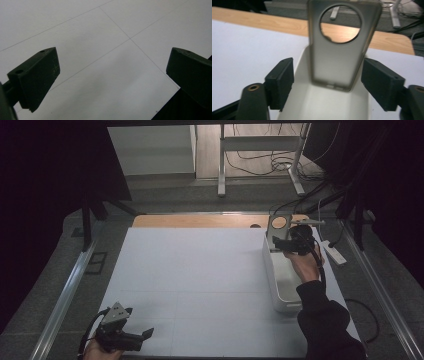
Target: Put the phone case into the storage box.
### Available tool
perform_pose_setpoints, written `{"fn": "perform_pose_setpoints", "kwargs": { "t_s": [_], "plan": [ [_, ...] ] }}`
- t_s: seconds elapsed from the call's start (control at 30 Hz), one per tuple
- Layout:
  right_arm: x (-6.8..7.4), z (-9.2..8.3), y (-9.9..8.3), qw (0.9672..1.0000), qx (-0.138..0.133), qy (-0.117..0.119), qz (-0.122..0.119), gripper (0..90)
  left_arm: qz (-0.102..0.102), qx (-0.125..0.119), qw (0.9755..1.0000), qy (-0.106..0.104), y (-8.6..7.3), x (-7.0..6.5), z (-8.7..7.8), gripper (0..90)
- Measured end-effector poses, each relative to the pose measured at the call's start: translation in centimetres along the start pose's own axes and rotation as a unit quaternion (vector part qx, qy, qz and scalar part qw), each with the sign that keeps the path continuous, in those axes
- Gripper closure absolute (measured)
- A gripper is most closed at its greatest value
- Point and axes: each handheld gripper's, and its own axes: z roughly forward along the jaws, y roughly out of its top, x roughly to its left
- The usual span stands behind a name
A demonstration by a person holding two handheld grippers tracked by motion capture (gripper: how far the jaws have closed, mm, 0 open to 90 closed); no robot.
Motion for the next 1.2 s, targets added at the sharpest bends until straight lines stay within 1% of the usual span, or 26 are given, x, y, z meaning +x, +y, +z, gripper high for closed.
{"fn": "perform_pose_setpoints", "kwargs": {
  "t_s": [0.03,0.1,0.2,0.23,0.3,0.4,0.47,0.5,0.57,0.6,0.7,0.83,0.87,0.93,0.97,1.03,1.07,1.1,1.13,1.2],
  "plan": [
    [0.0,0.0,0.0,1.0000,0.000,0.000,0.000,24.8,0.000,0.000,1.0000,0.000,0.0,0.0,0.0,0.0],
    [0.2,-0.4,-0.3,0.9999,0.007,0.010,-0.004,22.9,0.000,0.000,1.0000,0.000,0.0,0.0,0.0,0.0],
    [0.7,-1.0,-0.6,0.9993,0.023,0.022,-0.018,16.1,0.000,0.000,1.0000,0.000,0.0,0.0,0.0,0.0],
    [0.9,-1.2,-0.7,0.9992,0.025,0.025,-0.020,14.2,0.000,0.000,1.0000,0.000,0.0,0.0,0.0,0.0],
    [1.1,-1.6,-1.0,0.9988,0.026,0.035,-0.021,13.2,0.000,-0.001,1.0000,0.000,0.0,0.0,0.0,0.0],
    [1.3,-2.3,-1.4,0.9978,0.033,0.056,-0.018,9.4,-0.001,-0.002,1.0000,-0.001,0.0,0.0,0.0,0.0],
    [1.6,-2.9,-1.9,0.9966,0.044,0.065,-0.027,6.1,-0.002,-0.002,1.0000,-0.001,0.0,0.0,0.0,0.0],
    [1.7,-3.2,-2.1,0.9962,0.045,0.067,-0.031,5.6,-0.002,-0.002,1.0000,-0.001,0.0,0.0,0.0,0.0],
    [1.9,-3.8,-2.5,0.9957,0.044,0.074,-0.034,4.1,-0.003,-0.002,1.0000,-0.001,0.0,0.0,0.0,0.0],
    [1.9,-3.8,-2.5,0.9957,0.044,0.074,-0.034,4.1,-0.003,-0.002,1.0000,-0.001,0.0,0.0,0.0,0.0],
    [2.2,-5.3,-3.6,0.9946,0.036,0.088,-0.043,1.6,-0.003,-0.003,1.0000,-0.001,0.0,0.0,0.0,0.0],
    [2.6,-6.9,-4.8,0.9931,0.035,0.099,-0.053,0.5,-0.005,-0.004,1.0000,-0.002,0.0,0.1,0.0,0.0],
    [2.6,-6.9,-4.8,0.9931,0.035,0.099,-0.053,0.5,-0.006,-0.005,1.0000,-0.002,0.0,0.1,0.0,0.0],
    [2.7,-7.8,-5.5,0.9924,0.036,0.103,-0.057,0.4,-0.007,-0.006,1.0000,-0.003,0.0,0.1,0.0,0.0],
    [2.7,-7.8,-5.5,0.9924,0.036,0.103,-0.057,0.4,-0.007,-0.006,1.0000,-0.003,0.0,0.1,0.0,0.0],
    [2.8,-9.1,-6.5,0.9921,0.034,0.108,-0.055,0.2,-0.009,-0.006,0.9999,-0.003,-0.1,0.1,-0.1,0.0],
    [2.8,-9.5,-6.9,0.9921,0.035,0.106,-0.058,0.1,-0.010,-0.008,0.9999,-0.003,-0.1,0.1,-0.1,0.0],
    [2.7,-10.4,-7.5,0.9921,0.037,0.101,-0.065,0.0,-0.011,-0.010,0.9999,-0.004,-0.1,0.2,-0.1,0.0],
    [2.7,-10.4,-7.5,0.9921,0.037,0.101,-0.065,0.0,-0.011,-0.009,0.9999,-0.004,-0.1,0.2,-0.1,0.0],
    [2.6,-11.3,-8.1,0.9922,0.034,0.103,-0.062,0.0,-0.012,-0.009,0.9999,-0.004,-0.1,0.2,-0.1,0.0]
  ]
}}
